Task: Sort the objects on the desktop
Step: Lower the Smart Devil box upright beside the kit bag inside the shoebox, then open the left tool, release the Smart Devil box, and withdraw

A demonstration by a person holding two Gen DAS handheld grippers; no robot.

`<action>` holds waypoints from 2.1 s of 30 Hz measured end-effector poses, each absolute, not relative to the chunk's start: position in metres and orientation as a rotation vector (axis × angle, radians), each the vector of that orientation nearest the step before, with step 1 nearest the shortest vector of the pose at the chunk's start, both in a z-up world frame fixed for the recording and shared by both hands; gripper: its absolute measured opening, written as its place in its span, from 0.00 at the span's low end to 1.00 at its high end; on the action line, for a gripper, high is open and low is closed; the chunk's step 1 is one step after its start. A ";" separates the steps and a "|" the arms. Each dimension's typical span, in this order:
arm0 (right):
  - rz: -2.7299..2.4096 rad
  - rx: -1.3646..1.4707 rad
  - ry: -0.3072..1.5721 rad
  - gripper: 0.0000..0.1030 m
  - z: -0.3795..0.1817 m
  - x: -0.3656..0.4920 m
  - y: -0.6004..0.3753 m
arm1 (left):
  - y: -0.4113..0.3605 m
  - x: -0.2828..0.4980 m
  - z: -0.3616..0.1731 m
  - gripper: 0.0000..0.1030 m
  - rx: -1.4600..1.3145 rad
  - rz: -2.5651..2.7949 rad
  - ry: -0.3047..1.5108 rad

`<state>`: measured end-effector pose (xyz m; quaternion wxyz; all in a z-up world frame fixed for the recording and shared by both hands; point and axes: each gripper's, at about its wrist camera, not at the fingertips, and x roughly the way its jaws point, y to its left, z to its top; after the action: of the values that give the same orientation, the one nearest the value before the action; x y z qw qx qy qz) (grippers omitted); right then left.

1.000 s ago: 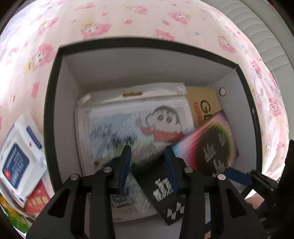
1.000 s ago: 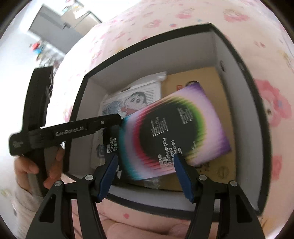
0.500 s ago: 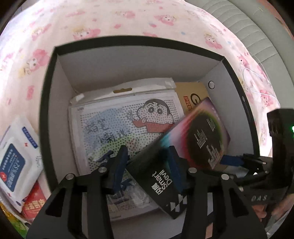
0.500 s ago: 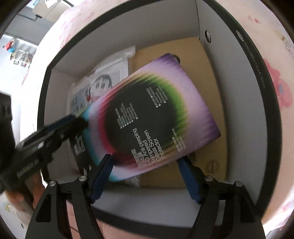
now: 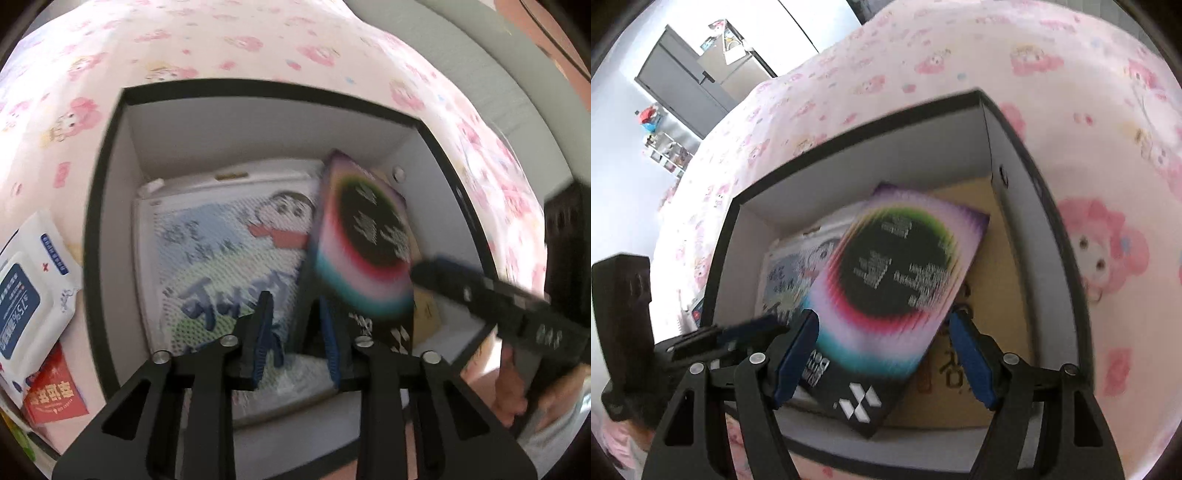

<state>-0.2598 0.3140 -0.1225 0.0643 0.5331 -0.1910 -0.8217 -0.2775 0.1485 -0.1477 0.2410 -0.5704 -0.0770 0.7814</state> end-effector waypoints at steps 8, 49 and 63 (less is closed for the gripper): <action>-2.512 1.585 -0.458 0.69 -0.130 -0.257 0.294 | 0.134 -0.281 -0.149 0.20 -1.571 2.209 -0.191; -2.615 1.763 -0.108 0.69 -0.142 -0.268 0.283 | 0.122 -0.259 -0.158 0.20 -1.577 2.081 -0.232; -2.584 1.757 -0.183 0.65 -0.139 -0.267 0.289 | 0.125 -0.257 -0.159 0.21 -1.589 2.060 -0.238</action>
<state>-0.2670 0.2888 -0.1393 0.0058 0.5613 -0.0585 -0.8255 -0.2570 0.1249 -0.1593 0.2612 -0.5872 -0.0880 0.7611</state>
